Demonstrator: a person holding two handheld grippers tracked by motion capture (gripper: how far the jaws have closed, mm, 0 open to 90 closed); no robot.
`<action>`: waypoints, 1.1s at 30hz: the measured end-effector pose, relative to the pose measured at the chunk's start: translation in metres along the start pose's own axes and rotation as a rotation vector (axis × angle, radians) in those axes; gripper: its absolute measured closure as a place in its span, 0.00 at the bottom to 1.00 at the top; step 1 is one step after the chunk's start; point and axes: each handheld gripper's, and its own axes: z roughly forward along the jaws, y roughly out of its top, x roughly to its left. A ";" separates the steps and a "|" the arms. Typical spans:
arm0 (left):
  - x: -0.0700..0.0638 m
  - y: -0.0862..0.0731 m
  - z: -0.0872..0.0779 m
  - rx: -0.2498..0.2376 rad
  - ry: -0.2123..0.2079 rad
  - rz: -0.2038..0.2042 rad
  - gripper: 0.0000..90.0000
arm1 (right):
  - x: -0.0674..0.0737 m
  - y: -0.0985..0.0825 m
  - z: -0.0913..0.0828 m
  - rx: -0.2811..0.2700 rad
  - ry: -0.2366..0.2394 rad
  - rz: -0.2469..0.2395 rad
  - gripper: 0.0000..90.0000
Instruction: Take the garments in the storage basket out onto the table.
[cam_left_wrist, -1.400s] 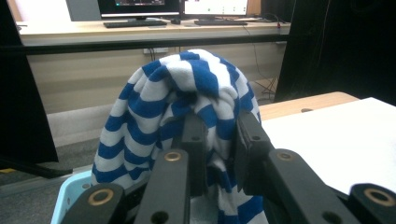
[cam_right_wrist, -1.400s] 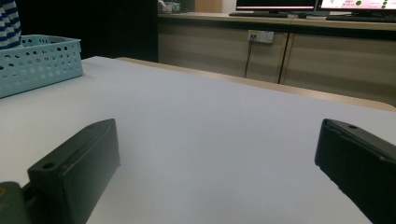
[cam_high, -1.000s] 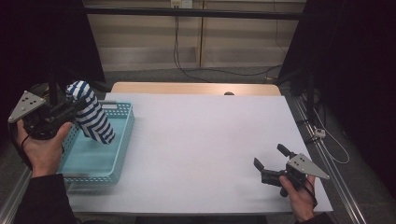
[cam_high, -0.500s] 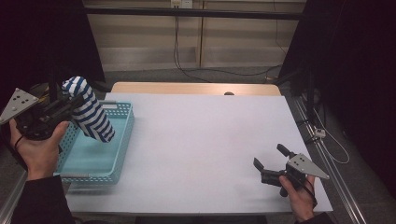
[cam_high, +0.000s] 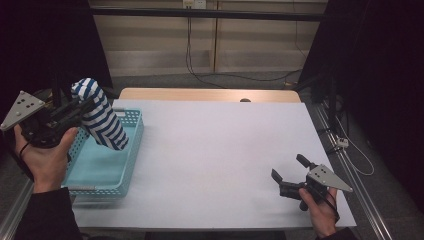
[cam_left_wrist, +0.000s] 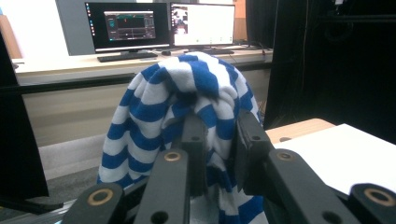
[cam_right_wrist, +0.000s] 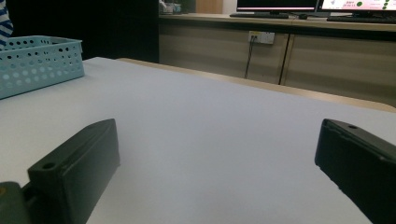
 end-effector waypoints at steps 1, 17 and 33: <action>-0.001 0.001 0.001 -0.007 -0.005 -0.011 0.85 | 0.000 0.000 0.000 0.000 0.000 0.000 0.00; -0.018 0.014 0.018 -0.029 -0.036 0.020 0.85 | 0.000 0.000 0.001 0.003 0.002 0.000 0.00; -0.043 0.027 0.039 -0.031 -0.098 0.033 0.85 | 0.000 0.000 0.001 0.002 0.001 0.000 0.00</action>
